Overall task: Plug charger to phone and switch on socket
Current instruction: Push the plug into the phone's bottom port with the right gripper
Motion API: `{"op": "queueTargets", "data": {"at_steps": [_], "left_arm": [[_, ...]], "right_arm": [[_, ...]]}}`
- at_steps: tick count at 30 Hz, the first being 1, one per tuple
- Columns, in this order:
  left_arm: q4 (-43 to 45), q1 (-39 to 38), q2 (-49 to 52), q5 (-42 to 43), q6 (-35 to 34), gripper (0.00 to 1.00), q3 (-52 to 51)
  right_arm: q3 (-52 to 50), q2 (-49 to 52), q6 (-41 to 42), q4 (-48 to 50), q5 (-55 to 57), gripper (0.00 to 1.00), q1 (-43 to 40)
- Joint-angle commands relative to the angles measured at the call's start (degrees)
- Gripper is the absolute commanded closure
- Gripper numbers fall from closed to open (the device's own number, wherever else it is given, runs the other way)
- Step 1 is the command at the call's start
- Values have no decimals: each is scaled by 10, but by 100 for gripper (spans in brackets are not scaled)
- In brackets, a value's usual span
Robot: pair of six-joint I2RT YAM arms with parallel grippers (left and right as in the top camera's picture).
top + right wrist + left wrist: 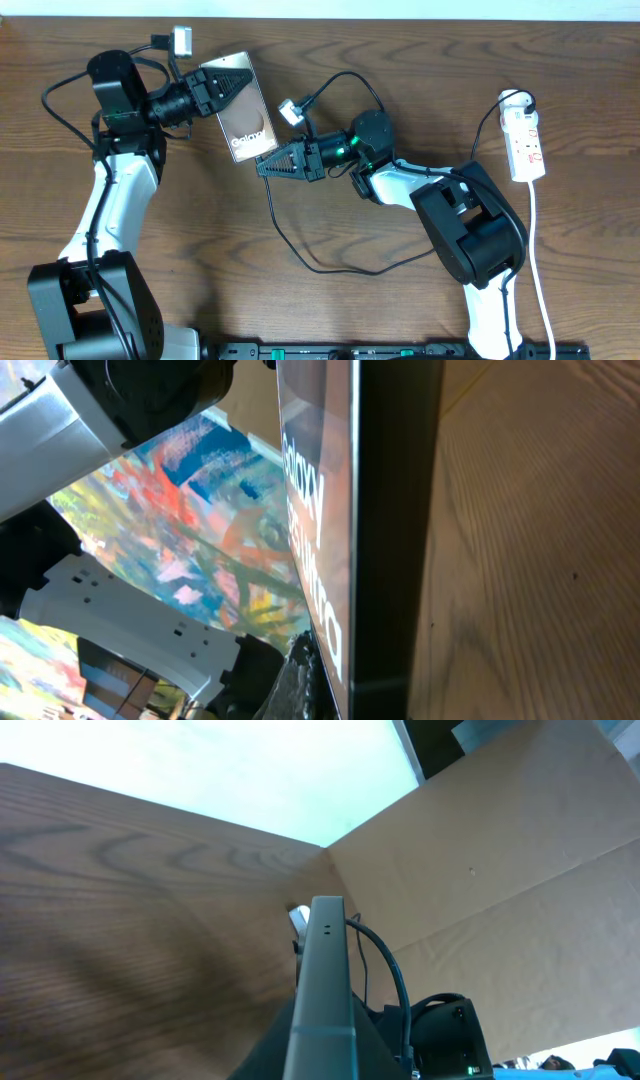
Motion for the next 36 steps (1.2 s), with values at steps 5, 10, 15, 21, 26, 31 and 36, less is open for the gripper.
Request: {"op": "queueTargets", "data": {"at_steps": [5, 10, 15, 21, 26, 31, 36], "left_arm": [[-11, -10, -10, 49, 3, 92, 0], [-10, -10, -10, 49, 3, 93, 0], [-10, -10, -10, 28, 3, 92, 0], [-11, 2, -10, 8, 3, 92, 0], [-19, 26, -10, 8, 3, 93, 0], [-60, 46, -10, 9, 3, 93, 0], [-83, 51, -10, 33, 4, 93, 0]], "right_arm": [[14, -5, 9, 10, 130, 99, -7], [14, -5, 9, 10, 129, 99, -7], [14, -5, 9, 8, 119, 95, -8], [14, -5, 10, 2, 113, 47, -8], [14, -5, 9, 1, 109, 1, -8], [14, -5, 6, -13, 110, 1, -13], [14, -5, -9, -123, 129, 1, -38]]}}
